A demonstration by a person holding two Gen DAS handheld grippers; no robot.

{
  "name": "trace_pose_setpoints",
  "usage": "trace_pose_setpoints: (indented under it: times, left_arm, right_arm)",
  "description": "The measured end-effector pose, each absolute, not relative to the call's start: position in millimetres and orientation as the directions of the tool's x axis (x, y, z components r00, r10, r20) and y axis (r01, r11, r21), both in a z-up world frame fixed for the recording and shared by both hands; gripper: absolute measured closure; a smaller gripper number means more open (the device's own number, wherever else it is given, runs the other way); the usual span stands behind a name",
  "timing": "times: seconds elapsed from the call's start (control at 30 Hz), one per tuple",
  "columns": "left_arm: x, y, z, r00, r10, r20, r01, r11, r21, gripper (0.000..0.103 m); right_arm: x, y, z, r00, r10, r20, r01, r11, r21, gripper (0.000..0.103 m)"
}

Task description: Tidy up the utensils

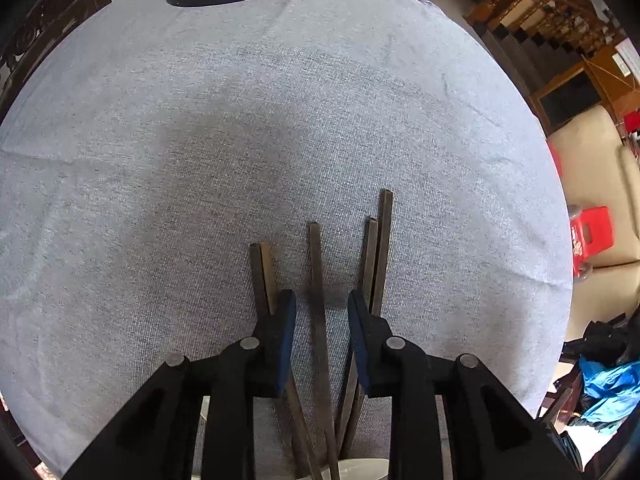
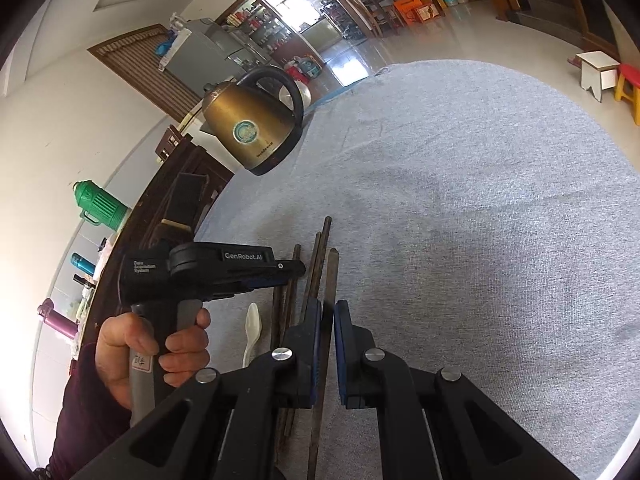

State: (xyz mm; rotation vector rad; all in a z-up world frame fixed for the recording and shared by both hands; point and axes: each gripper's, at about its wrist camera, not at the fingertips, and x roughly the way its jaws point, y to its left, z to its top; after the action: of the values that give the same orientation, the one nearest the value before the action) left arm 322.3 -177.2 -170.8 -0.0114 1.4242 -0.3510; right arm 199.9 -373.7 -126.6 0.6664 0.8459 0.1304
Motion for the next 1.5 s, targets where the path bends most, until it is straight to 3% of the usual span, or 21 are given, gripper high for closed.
trace_pose_setpoints:
  times: [0.07,0.17,0.5,0.9,1.0,1.07,1.1,1.2,1.23,1.3,1.37,1.43,1.5]
  left_arm:
    - [321,-177,-170,0.111,-0.245,-0.963,0.229,0.949,-0.215,0.08]
    - [323,-183,-171,0.132,-0.234,-0.963,0.258,0.946,-0.195,0.097]
    - [294,-156,-118,0.254,-0.384,-0.887,0.293,0.905,-0.308,0.098]
    - [191,-82,3,0.548,-0.506,-0.666,0.364,0.861,-0.354,0.098]
    - [170,-64,16,0.588,-0.513,-0.625,0.361,0.858,-0.365,0.098]
    - [155,-52,26,0.615,-0.516,-0.597,0.368,0.857,-0.361,0.098]
    - [147,-46,31,0.633,-0.512,-0.581,0.37,0.859,-0.353,0.098]
    - [146,-36,38,0.658,-0.512,-0.552,0.375,0.858,-0.35,0.098]
    - [148,-39,39,0.666,-0.508,-0.547,0.373,0.861,-0.345,0.098]
    - [150,-34,45,0.676,-0.506,-0.536,0.372,0.862,-0.345,0.098]
    - [152,-30,47,0.686,-0.503,-0.525,0.367,0.863,-0.348,0.098]
    - [151,-25,48,0.698,-0.492,-0.52,0.361,0.869,-0.337,0.098]
    - [149,-22,47,0.708,-0.48,-0.518,0.357,0.876,-0.324,0.098]
  right_arm:
    - [199,-372,-126,0.67,0.364,-0.647,0.147,0.79,0.596,0.096]
    - [197,-369,-125,0.669,0.361,-0.65,0.145,0.794,0.59,0.096]
    - [185,-363,-110,0.692,0.349,-0.632,0.13,0.801,0.585,0.096]
    - [129,-332,-57,0.813,0.275,-0.513,0.055,0.841,0.538,0.096]
    - [129,-322,-58,0.774,0.219,-0.594,0.111,0.877,0.468,0.096]
    - [137,-329,-73,0.729,0.255,-0.635,0.149,0.847,0.511,0.095]
    - [144,-333,-83,0.698,0.255,-0.669,0.185,0.838,0.513,0.087]
    - [169,-341,-106,0.629,0.221,-0.745,0.257,0.845,0.468,0.042]
    - [180,-343,-114,0.601,0.216,-0.769,0.279,0.846,0.455,0.042]
    - [196,-341,-126,0.576,0.21,-0.79,0.293,0.849,0.44,0.042]
    - [221,-334,-141,0.506,0.168,-0.846,0.318,0.876,0.364,0.053]
    - [243,-330,-160,0.422,0.149,-0.894,0.347,0.885,0.311,0.07]
    - [256,-323,-178,0.337,0.102,-0.936,0.374,0.898,0.232,0.076]
